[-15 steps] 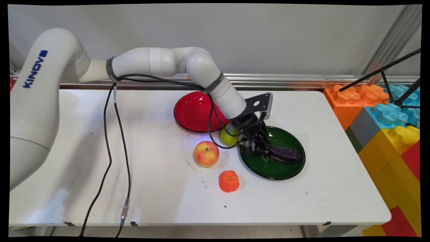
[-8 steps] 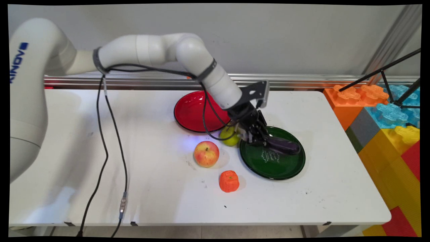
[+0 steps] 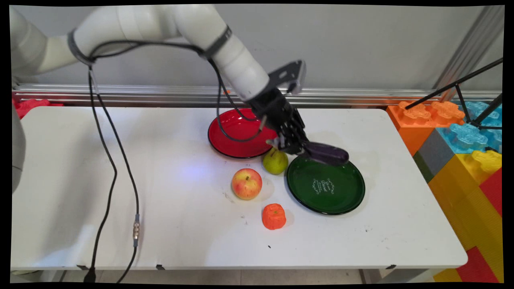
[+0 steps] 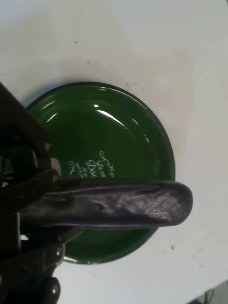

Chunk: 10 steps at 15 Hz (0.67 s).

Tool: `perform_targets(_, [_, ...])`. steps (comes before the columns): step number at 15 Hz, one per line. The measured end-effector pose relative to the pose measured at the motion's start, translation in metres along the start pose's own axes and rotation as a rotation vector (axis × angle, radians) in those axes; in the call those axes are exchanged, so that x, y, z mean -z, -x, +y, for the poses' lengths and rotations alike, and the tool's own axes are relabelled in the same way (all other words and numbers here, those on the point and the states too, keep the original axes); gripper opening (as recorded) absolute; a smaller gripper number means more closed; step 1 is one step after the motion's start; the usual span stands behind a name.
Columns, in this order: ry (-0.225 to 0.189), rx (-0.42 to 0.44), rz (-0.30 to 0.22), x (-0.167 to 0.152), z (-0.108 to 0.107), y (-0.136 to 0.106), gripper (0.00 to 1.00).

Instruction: Place the picked object on the table

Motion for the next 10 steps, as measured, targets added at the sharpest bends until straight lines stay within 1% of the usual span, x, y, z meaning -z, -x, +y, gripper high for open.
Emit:
perform_targets(3, [0.011, 0.014, -0.004, 0.037, 0.006, -0.001, 0.0])
perform_targets(5, [0.029, 0.025, -0.008, 0.061, 0.013, 0.002, 0.0])
perform_targets(8, [0.055, 0.034, -0.013, 0.086, 0.024, 0.009, 0.0])
perform_targets(10, [0.077, 0.039, -0.018, 0.106, 0.035, 0.018, 0.0])
